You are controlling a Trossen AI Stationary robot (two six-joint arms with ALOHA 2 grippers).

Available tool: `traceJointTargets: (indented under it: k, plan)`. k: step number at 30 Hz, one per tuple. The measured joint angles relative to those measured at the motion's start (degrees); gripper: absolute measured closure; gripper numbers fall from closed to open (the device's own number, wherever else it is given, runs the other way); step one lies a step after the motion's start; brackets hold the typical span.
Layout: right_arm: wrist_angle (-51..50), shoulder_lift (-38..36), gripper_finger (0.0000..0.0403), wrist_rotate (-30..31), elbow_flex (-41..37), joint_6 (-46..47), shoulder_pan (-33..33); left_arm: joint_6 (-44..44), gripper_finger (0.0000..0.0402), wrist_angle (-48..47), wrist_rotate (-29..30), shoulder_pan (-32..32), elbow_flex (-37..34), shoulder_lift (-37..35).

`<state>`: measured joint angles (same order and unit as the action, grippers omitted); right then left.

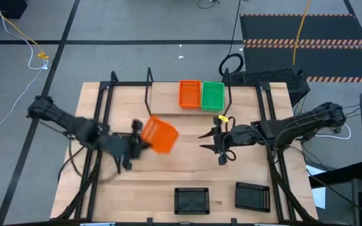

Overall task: Stack baskets on shelf by color
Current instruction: Stack the orange bin on top of the orange bin on the shelf

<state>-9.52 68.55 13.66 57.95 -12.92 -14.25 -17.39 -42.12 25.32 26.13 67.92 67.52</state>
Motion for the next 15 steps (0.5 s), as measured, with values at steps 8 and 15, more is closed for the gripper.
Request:
traceJointTargets:
  k: [8, 15]
  plan:
    - [-10.0, 7.4, 0.0264, -3.7, 12.9, -4.5, -2.7, -9.4, 0.0391, 7.4, -8.3, 1.2, 0.0, 12.7]
    - [-16.2, 17.0, 0.0264, -4.8, 18.7, -10.5, -3.9, -10.5, 0.0391, 8.0, -13.3, -3.9, 0.0, 20.0]
